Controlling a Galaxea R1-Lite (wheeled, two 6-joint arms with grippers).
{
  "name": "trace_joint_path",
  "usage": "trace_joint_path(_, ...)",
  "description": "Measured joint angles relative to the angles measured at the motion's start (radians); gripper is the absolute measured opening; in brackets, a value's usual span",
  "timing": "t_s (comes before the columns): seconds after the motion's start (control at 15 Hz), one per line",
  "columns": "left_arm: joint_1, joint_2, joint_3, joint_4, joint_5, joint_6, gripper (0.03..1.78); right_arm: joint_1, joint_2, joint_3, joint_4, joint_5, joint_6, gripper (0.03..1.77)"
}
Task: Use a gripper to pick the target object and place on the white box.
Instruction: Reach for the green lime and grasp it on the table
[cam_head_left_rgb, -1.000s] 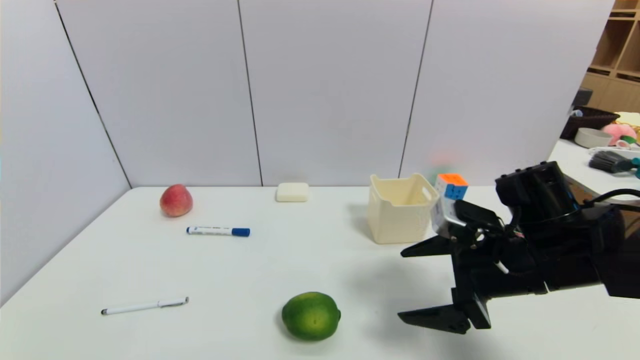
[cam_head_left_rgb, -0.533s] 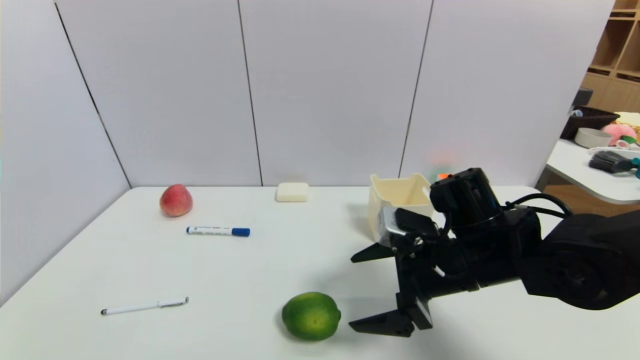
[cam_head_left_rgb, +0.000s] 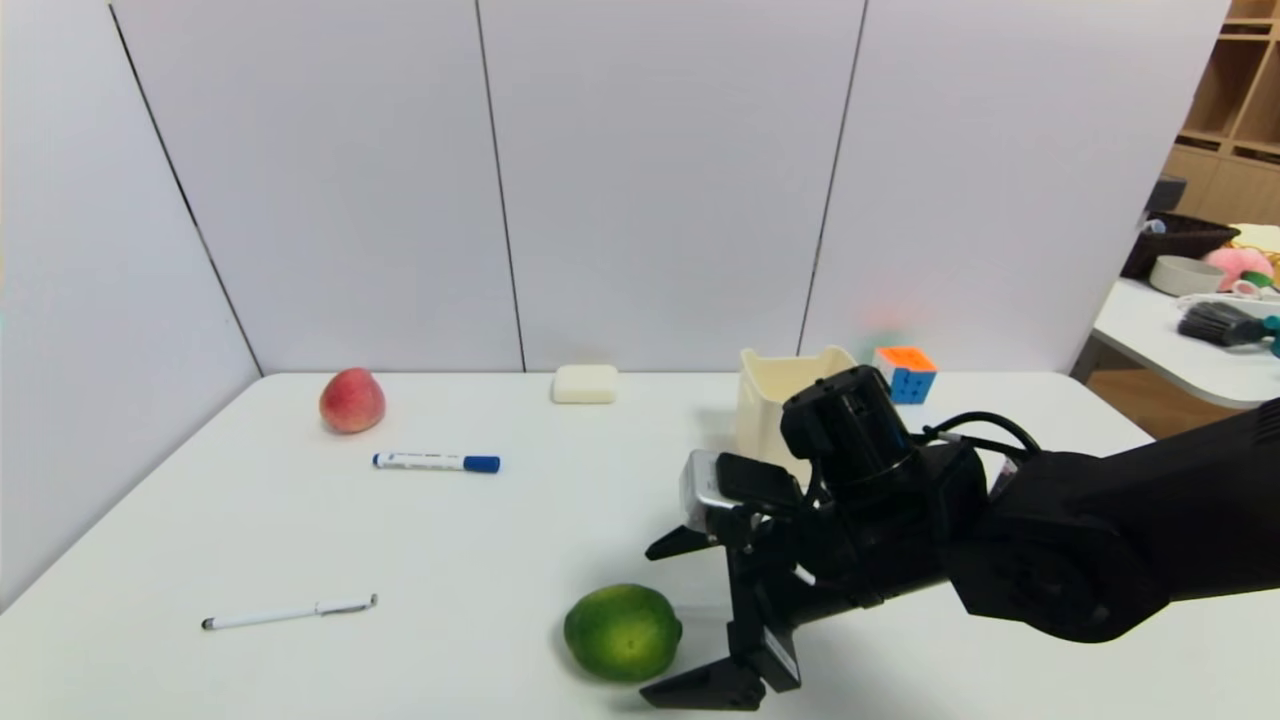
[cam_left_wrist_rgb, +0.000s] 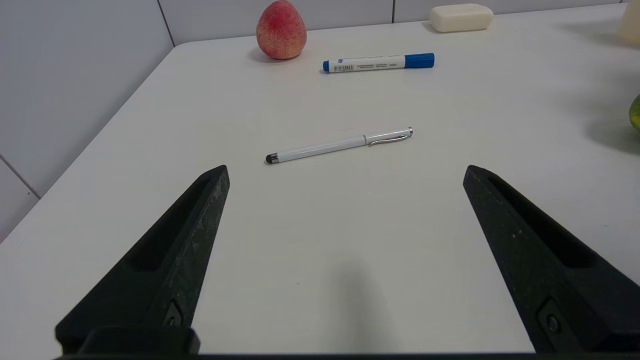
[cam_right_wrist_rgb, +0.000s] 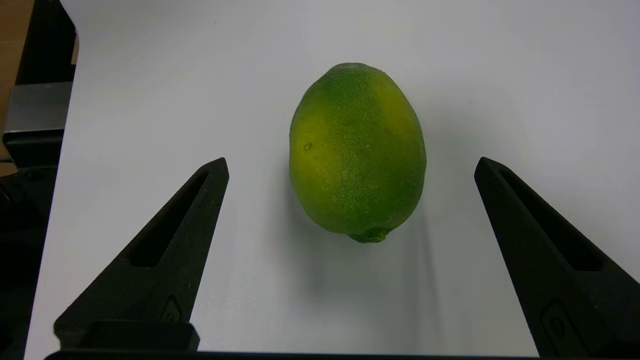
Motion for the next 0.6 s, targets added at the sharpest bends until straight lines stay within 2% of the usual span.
trace_joint_path(0.6,0.000,0.000,0.000,0.000,0.000,0.000,1.69,0.039,0.113,-0.078,-0.014,-0.003,0.001,1.70)
